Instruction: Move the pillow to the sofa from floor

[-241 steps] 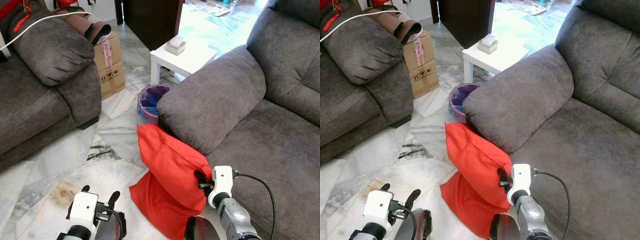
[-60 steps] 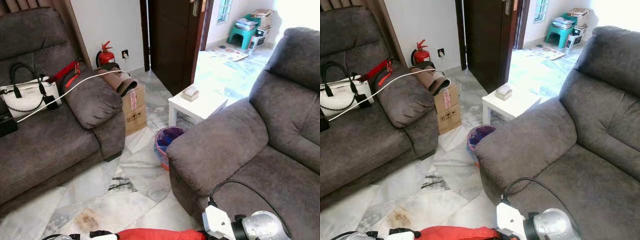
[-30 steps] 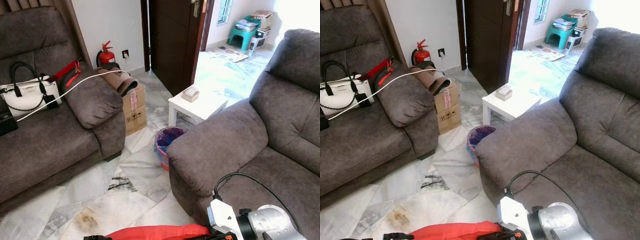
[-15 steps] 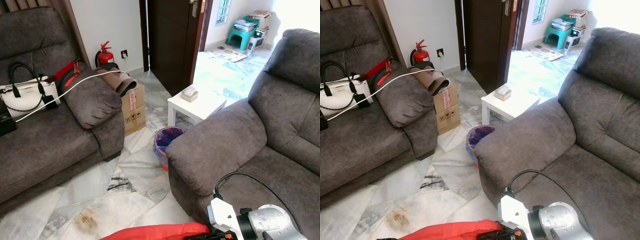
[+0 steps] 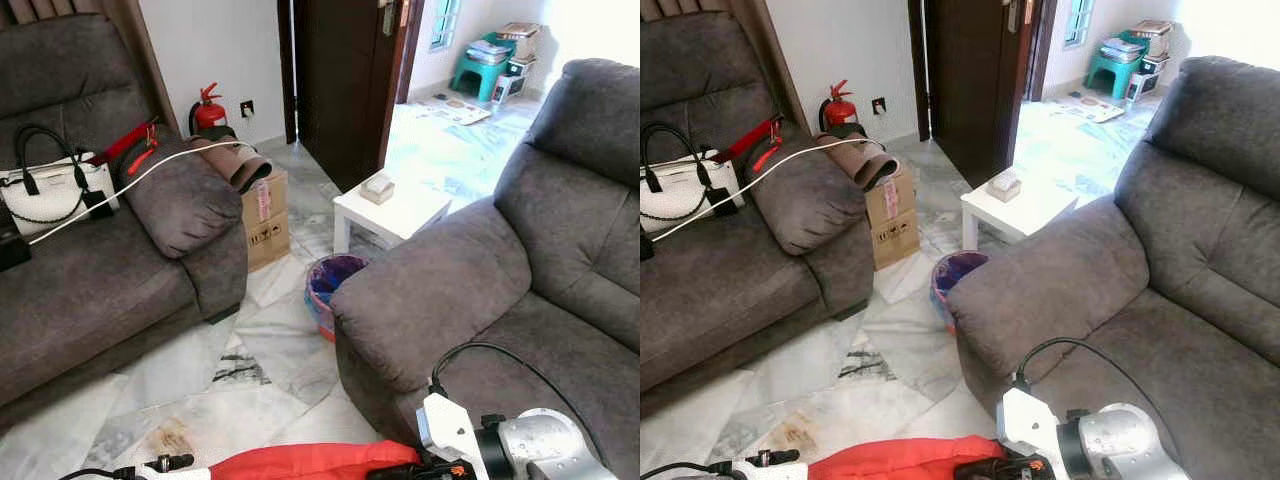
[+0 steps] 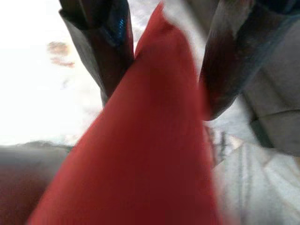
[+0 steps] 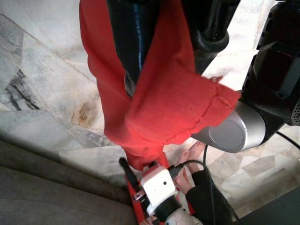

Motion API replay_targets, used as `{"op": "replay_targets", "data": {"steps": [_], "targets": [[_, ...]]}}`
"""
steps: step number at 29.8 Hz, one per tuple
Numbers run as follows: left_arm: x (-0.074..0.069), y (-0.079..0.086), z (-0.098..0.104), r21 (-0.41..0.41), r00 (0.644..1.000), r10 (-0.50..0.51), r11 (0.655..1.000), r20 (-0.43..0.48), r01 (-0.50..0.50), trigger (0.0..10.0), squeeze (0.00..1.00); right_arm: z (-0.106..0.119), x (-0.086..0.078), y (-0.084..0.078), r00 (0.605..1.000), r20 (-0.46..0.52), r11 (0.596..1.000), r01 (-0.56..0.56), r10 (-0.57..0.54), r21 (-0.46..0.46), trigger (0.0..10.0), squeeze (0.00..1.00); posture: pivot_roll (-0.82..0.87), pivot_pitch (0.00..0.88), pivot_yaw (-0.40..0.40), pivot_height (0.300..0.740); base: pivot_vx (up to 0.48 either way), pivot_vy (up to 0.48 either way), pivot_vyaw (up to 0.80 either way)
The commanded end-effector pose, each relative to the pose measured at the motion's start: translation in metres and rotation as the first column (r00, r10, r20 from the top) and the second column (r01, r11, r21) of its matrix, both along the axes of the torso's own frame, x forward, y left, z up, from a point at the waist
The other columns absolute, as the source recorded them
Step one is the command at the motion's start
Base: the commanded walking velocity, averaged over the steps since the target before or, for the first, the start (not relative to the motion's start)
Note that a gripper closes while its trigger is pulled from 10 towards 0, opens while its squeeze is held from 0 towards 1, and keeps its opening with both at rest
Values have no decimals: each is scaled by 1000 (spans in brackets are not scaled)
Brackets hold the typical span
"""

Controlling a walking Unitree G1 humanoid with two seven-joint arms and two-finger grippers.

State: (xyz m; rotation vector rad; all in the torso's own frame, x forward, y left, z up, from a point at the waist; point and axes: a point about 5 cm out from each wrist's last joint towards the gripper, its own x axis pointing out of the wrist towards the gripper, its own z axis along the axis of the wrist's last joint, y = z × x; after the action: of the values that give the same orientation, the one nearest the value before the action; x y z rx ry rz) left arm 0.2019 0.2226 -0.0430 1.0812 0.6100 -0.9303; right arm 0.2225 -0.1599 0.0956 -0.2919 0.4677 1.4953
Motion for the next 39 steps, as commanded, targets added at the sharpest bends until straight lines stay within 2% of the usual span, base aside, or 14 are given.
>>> {"op": "replay_targets", "data": {"steps": [1, 3, 4, 5, 6, 7, 9, 12, 14, 15, 21, 26, 29, 39], "targets": [[-13, -2, -7, -43, 998, 4, 999, -69, -6, 0, 0, 21, 2, 7, 996, 81, 996, -38, 32, 75, 10000, 0, 4, 67, 2, 740, 0, 0, 0], [-17, -8, -8, -101, 995, 9, 995, -101, -19, 0, 0, 21, 2, 7, 996, 80, 997, -37, 31, 74, 10000, 0, 4, 67, 2, 740, 0, 0, 0], [-19, -10, -9, -108, 993, -6, 994, -114, -6, 3333, 0, 20, 2, 7, 996, 80, 997, -37, 31, 73, 10000, 0, 4, 67, 2, 740, 0, 0, 0], [-21, -10, -10, -111, 992, -18, 994, -122, 4, 3333, 0, 20, 2, 7, 996, 80, 997, -37, 31, 72, 10000, 0, 2, 70, 0, 740, 0, 0, 0], [-21, -10, -10, -101, 992, -31, 995, -125, 19, 8667, 0, 21, 2, 7, 996, 79, 997, -37, 32, 71, 10000, 0, 2, 70, -1, 740, 0, 0, 0], [-22, -10, -11, -89, 991, -42, 996, -125, 31, 10000, 0, 21, 2, 7, 996, 79, 997, -37, 32, 71, 10000, 0, 3, 71, -1, 740, 0, 0, 0], [-19, -4, -12, -13, 995, -34, 999, -92, 33, 10000, 0, 21, 1, 7, 996, 80, 997, -38, 32, 71, 10000, 0, 0, 71, -1, 740, 0, 0, 0], [-16, 0, -11, 3, 998, 5, 1000, -67, -5, 10000, 0, 21, 1, 8, 996, 79, 997, -39, 34, 72, 10000, 0, -1, 71, -1, 740, 0, 0, 0], [-4, 8, -8, 71, 998, 65, 995, 18, -66, 10000, 0, 21, 0, 8, 996, 78, 996, -40, 34, 74, 10000, 0, 0, 72, -2, 740, 0, 0, 0], [-2, 9, -7, 73, 997, 71, 995, 28, -73, 10000, 0, 21, 0, 8, 996, 77, 996, -39, 34, 75, 10000, 0, 0, 72, -2, 740, 0, 0, 0], [3, 3, -3, 6, 995, 95, 995, 44, -95, 10000, 0, 21, 0, 9, 996, 76, 996, -42, 37, 73, 10000, 0, -3, 73, -2, 740, 0, 0, 0], [-5, -13, -7, -117, 996, 82, 989, -38, -86, 10000, 0, 21, 0, 9, 996, 76, 997, -43, 38, 68, 10000, 0, -3, 74, -5, 740, 0, 0, 0], [-7, -17, -7, -148, 997, 56, 987, -54, -64, 10000, 0, 20, 0, 9, 996, 76, 997, -45, 40, 67, 10000, 0, -3, 74, -5, 740, 0, 0, 0], [-6, -16, -5, -134, 998, 25, 990, -49, -31, 9765, 0, 20, 0, 11, 996, 76, 996, -52, 47, 67, 10000, 0, -4, 72, -6, 740, 0, 0, 0]]}}
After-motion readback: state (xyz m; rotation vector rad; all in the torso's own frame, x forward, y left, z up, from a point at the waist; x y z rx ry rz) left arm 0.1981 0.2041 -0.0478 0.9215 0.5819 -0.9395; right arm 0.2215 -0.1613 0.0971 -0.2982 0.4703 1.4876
